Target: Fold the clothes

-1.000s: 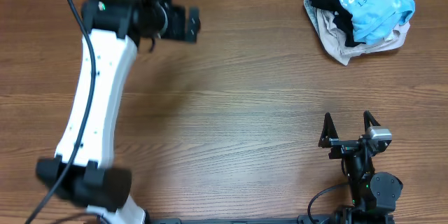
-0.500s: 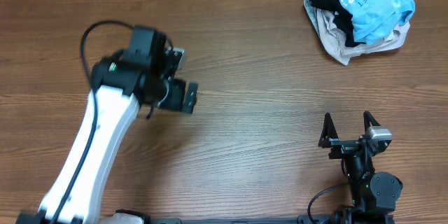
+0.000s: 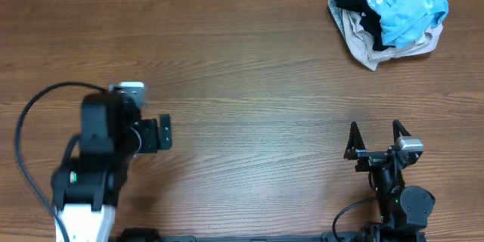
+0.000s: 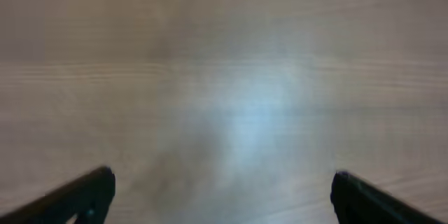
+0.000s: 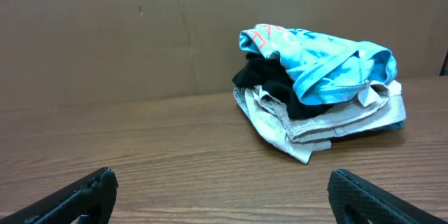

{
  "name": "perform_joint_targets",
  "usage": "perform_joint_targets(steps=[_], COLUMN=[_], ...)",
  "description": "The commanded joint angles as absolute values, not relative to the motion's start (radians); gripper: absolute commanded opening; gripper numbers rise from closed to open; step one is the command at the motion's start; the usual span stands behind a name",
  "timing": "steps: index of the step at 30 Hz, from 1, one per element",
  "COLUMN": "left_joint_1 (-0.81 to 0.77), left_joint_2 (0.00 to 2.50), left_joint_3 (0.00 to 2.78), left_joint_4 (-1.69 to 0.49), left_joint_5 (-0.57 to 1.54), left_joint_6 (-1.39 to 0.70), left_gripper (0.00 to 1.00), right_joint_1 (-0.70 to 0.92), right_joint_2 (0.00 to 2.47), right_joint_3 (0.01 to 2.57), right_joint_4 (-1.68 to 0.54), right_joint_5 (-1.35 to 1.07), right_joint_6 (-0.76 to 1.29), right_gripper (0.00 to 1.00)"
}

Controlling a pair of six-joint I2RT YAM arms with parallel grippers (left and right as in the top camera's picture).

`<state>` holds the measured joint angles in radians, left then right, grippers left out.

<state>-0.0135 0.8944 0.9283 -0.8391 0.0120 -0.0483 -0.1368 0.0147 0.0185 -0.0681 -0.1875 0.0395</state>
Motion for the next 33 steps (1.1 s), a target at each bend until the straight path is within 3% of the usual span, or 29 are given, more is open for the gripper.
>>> perform_joint_targets(steps=[1, 9, 15, 27, 33], left_joint_1=[0.027, 0.04, 0.071, 0.11, 0.114], left_joint_2=[0.767, 0.459, 0.278, 0.004, 0.003], left_joint_3=[0.785, 0.404, 0.226, 0.046, 0.013], left_joint_4=[-0.686, -0.218, -0.003, 0.083, 0.046], left_joint_5=[-0.007, -0.002, 0.019, 0.027, 0.039], left_joint_6=[-0.025, -0.022, -0.022, -0.022, -0.022], left_gripper=[1.0, 1.0, 1.0, 1.0, 1.0], right_joint_1=[-0.132, -0.132, -0.132, -0.132, -0.132], right_joint_2=[0.003, 0.003, 0.003, 0.003, 0.003], right_joint_3=[0.008, 0.008, 0.008, 0.008, 0.008], right_joint_4=[-0.062, -0.062, -0.062, -0.062, -0.062], right_joint_5=[-0.196, -0.196, -0.196, -0.196, -0.196], right_joint_6=[0.033, 0.033, 0.033, 0.033, 0.033], right_gripper=[1.0, 1.0, 1.0, 1.0, 1.0])
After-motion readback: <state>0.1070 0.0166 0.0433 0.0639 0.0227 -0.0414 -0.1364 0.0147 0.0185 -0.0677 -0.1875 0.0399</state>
